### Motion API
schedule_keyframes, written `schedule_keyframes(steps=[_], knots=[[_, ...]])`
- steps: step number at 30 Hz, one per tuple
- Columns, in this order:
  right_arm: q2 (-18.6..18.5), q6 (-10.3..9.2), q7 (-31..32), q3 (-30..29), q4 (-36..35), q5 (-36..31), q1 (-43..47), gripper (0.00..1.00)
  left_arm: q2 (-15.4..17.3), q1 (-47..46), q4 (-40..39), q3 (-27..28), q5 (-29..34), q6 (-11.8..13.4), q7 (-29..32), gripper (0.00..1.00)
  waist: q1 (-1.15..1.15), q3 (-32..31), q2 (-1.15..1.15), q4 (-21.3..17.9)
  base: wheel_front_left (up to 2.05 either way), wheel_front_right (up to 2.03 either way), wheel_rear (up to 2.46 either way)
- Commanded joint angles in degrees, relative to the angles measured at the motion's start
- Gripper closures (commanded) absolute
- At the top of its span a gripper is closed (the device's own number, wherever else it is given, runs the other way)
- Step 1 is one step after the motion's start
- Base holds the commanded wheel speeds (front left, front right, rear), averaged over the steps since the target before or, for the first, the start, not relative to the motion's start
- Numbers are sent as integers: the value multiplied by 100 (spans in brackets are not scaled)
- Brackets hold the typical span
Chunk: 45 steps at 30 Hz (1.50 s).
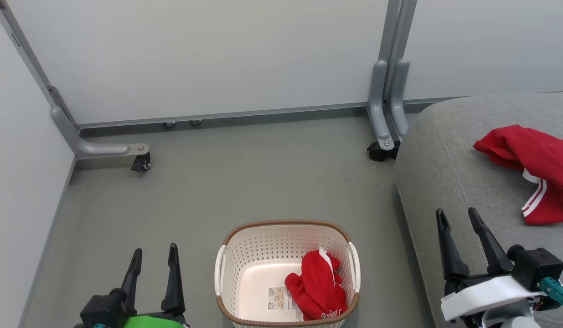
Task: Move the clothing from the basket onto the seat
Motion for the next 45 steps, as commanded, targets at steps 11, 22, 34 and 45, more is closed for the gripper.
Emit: schedule_keyframes(steps=[11, 22, 34, 45], knots=[[50, -2, 0, -127, 176, -313, -12, 0, 16, 166, -96, -149, 500, 186, 6, 0, 1, 23, 0, -53, 0, 0, 0], [41, -2, 0, -89, 204, -330, -44, 0, 16, 133, -104, -170, 431, 232, 6, 0, 1, 38, 0, -84, 0, 0, 0], [-1, -1, 0, -52, 199, -250, -72, 0, 16, 98, -55, -195, 329, 219, 6, 0, 1, 78, 0, -124, 0, 0, 0], [-121, -2, 0, -41, 107, -155, -93, 0, 16, 27, 0, -324, 287, 267, 6, 0, 1, 275, 0, -172, 0, 0, 0]])
